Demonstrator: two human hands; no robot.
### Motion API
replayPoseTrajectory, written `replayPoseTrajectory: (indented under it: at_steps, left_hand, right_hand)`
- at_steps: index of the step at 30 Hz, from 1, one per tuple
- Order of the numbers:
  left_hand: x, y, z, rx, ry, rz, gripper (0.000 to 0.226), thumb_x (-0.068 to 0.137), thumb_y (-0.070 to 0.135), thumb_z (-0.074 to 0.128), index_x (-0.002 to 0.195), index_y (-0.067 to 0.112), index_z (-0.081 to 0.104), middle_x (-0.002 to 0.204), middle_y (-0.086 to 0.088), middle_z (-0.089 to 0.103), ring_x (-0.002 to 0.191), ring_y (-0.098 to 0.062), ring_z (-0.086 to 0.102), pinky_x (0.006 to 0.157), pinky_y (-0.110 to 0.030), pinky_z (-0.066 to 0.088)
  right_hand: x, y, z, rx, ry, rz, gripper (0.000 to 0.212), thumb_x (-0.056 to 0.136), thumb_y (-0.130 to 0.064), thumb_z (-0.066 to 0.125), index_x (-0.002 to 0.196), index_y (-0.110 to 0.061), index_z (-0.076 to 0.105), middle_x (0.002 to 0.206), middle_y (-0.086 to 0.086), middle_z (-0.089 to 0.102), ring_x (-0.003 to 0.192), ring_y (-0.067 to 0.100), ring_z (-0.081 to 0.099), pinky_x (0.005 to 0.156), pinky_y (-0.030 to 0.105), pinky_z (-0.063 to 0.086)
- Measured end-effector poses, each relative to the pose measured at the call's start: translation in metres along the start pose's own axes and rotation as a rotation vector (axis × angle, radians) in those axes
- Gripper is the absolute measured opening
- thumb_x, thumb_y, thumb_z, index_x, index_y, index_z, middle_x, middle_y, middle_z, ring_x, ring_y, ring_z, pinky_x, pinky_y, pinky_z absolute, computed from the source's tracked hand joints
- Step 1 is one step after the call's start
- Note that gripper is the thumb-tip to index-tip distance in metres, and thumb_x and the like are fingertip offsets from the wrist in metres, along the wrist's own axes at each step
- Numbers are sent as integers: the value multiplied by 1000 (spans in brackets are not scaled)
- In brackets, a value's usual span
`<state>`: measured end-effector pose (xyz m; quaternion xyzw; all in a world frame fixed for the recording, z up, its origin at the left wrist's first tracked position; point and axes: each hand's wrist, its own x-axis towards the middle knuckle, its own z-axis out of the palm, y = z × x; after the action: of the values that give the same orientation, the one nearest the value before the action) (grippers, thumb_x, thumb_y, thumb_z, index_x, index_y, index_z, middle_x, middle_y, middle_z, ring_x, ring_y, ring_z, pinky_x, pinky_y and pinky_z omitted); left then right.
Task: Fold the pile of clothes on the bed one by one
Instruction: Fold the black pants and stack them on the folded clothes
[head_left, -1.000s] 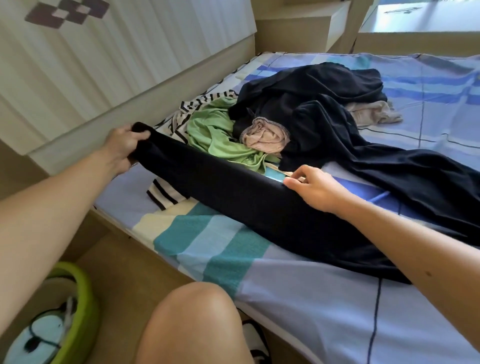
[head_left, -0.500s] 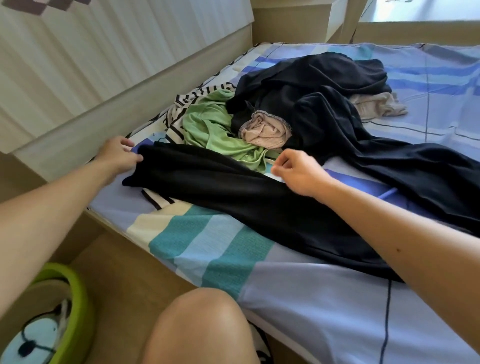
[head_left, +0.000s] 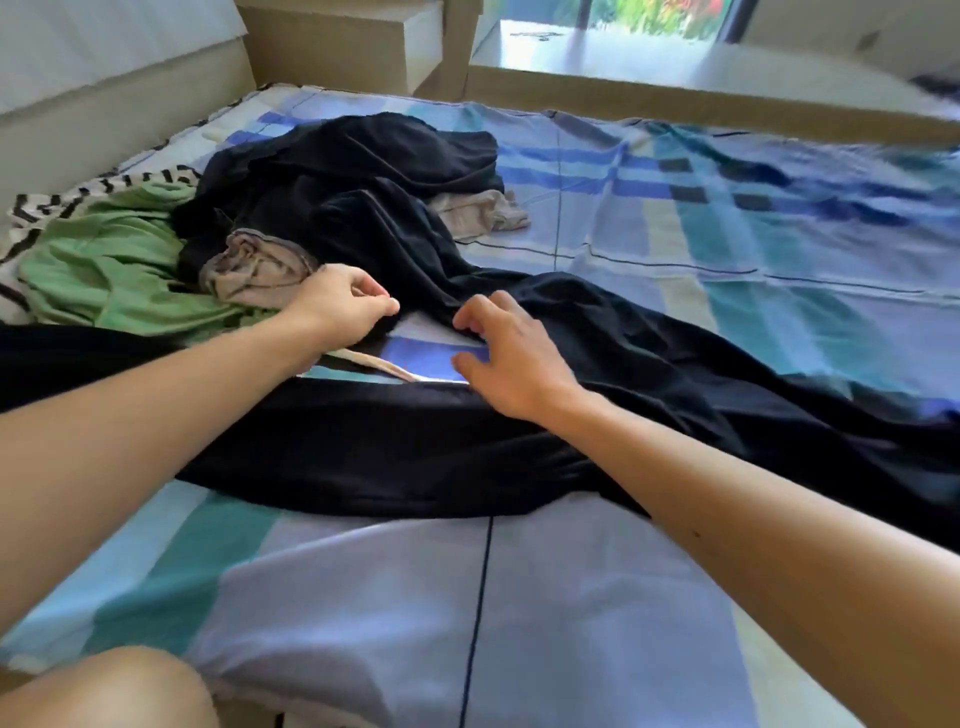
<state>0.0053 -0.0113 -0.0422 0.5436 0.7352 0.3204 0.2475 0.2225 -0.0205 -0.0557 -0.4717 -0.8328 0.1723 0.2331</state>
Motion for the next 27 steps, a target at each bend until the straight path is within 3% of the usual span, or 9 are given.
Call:
replayPoseTrajectory:
  at_steps: [5, 9, 11, 14, 17, 18, 20, 23, 27]
  left_hand:
    - [49, -1, 24, 363, 383, 25, 69, 73, 28, 81, 131, 13, 47, 141, -18, 38, 129, -38, 41, 113, -43, 35]
    - [77, -10, 17, 447, 435, -155, 102, 70, 29, 86, 148, 12, 23, 152, -22, 27, 137, -42, 34, 115, -48, 31]
    - [90, -16, 14, 398, 440, -216, 99, 72, 29, 86, 148, 7, 26, 147, -25, 38, 136, -42, 40, 113, -48, 34]
    - [96, -16, 5, 389, 439, -247, 81, 77, 27, 83, 139, 1, 39, 141, -26, 49, 133, -44, 46, 110, -49, 38]
    - [74, -1, 6, 453, 575, -61, 67, 74, 30, 77, 129, 10, 44, 136, -19, 46, 126, -41, 45, 106, -48, 38]
    - [56, 10, 12, 402, 540, 136, 56, 75, 30, 74, 122, 12, 49, 126, -13, 51, 115, -35, 52, 101, -40, 42]
    - [1, 37, 32, 258, 212, 528, 24, 81, 21, 74, 98, 15, 59, 98, -1, 58, 83, -12, 57, 77, -18, 44]
    - [-89, 73, 60, 284, -416, 937, 16, 86, 26, 74, 85, 24, 58, 82, 11, 54, 73, -10, 52, 66, -18, 40]
    - [-124, 68, 91, 718, -689, 927, 46, 77, 60, 66, 111, 37, 44, 104, 20, 41, 98, -4, 43, 76, -33, 48]
  right_hand:
    - [-7, 82, -61, -82, 131, 179, 35, 85, -30, 68, 117, -20, 61, 117, 4, 55, 108, 27, 57, 100, 44, 44]
    - [-6, 130, -86, -91, 70, 265, 26, 84, -35, 72, 105, -23, 62, 111, 4, 55, 106, 26, 56, 94, 35, 44]
    - [-8, 144, -90, -95, -2, 258, 25, 82, -39, 74, 98, -26, 59, 104, 1, 56, 102, 24, 57, 87, 31, 42]
    - [-19, 144, -83, -98, -110, 202, 45, 72, -62, 69, 101, -29, 59, 105, -5, 55, 98, 18, 57, 95, 39, 46]
    - [-32, 121, -79, -54, 16, 47, 43, 71, -64, 63, 90, -26, 55, 93, -8, 53, 83, 14, 55, 84, 37, 48]
    - [-40, 109, -82, -23, 20, -22, 39, 74, -60, 65, 81, -23, 53, 83, -8, 53, 74, 12, 52, 75, 34, 47]
    - [-63, 86, -97, -41, -92, -136, 43, 77, -54, 69, 65, -20, 46, 61, -7, 48, 59, 11, 44, 61, 28, 39]
    - [-110, 69, -111, -396, -396, -192, 44, 73, -59, 67, 65, -20, 47, 59, -8, 49, 61, 8, 48, 57, 23, 33]
    - [-153, 85, -107, -676, -456, -243, 29, 72, -52, 62, 84, -27, 56, 85, -9, 58, 86, 19, 59, 68, 33, 41]
